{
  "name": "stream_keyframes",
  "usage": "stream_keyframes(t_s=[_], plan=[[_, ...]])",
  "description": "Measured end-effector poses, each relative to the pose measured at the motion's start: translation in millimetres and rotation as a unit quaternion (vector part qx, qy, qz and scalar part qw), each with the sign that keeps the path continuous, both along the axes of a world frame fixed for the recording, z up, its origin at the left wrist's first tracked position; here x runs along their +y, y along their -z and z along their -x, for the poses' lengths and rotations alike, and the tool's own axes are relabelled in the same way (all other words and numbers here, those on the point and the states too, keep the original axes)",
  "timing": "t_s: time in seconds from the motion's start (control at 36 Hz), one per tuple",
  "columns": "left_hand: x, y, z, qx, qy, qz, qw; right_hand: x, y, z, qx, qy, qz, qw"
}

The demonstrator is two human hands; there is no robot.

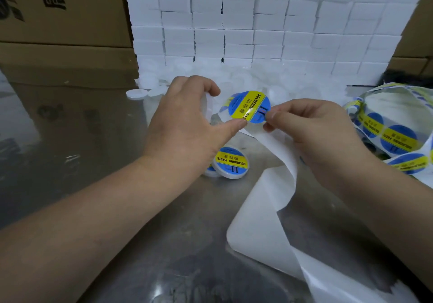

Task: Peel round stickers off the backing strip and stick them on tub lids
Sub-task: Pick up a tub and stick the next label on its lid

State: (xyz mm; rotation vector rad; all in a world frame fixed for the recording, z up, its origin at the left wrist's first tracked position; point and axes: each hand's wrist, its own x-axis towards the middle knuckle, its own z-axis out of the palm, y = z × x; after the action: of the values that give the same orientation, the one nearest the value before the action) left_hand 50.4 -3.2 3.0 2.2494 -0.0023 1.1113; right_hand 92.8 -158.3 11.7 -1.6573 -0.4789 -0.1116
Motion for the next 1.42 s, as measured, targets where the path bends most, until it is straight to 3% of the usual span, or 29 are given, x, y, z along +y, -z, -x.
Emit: stream_keyframes(t_s=[0.11, 0.19, 0.28, 0.33, 0.5, 0.61, 0.69, 0.92, 1.42], plan=[[1.5, 2.2, -3.8, 0.006, 0.003, 0.028, 1.0, -2.0, -1.7, -4.0, 0.002, 0.056, -0.002, 0.998], [1.7, -4.1, -2.4, -0.032, 0.051, 0.157, 0.986, -5.2, -5.4, -7.5, 0.018, 0.085, -0.046, 0.995], [-1.6, -11.2, -0.9, -0.059, 0.181, 0.324, 0.927, -2.3, -4.5, -4.0, -0.017, 0.039, -0.028, 0.999], [-2.4, -13.4, -0.3, -0.049, 0.247, 0.382, 0.889, 1.0, -0.4, -1.0, -0.029, -0.017, -0.001, 0.999], [2.2, -12.4, 1.1, 0.026, 0.303, 0.399, 0.865, 1.9, 4.3, 3.9, -0.021, -0.125, 0.007, 0.992], [1.5, -12.2, 2.0, 0.083, 0.356, 0.438, 0.821, 1.9, 5.3, 4.2, -0.036, -0.134, 0.027, 0.99], [-2.5, -9.4, 3.2, 0.115, 0.369, 0.435, 0.813, 2.5, 5.3, 5.0, -0.039, -0.139, 0.032, 0.989], [-2.7, -8.5, 4.6, 0.132, 0.433, 0.467, 0.759, 2.7, 4.4, 6.9, -0.043, -0.122, 0.048, 0.99], [-6.5, -0.8, 4.0, 0.104, 0.416, 0.389, 0.815, 4.0, 4.8, 6.4, -0.045, -0.101, 0.053, 0.992]])
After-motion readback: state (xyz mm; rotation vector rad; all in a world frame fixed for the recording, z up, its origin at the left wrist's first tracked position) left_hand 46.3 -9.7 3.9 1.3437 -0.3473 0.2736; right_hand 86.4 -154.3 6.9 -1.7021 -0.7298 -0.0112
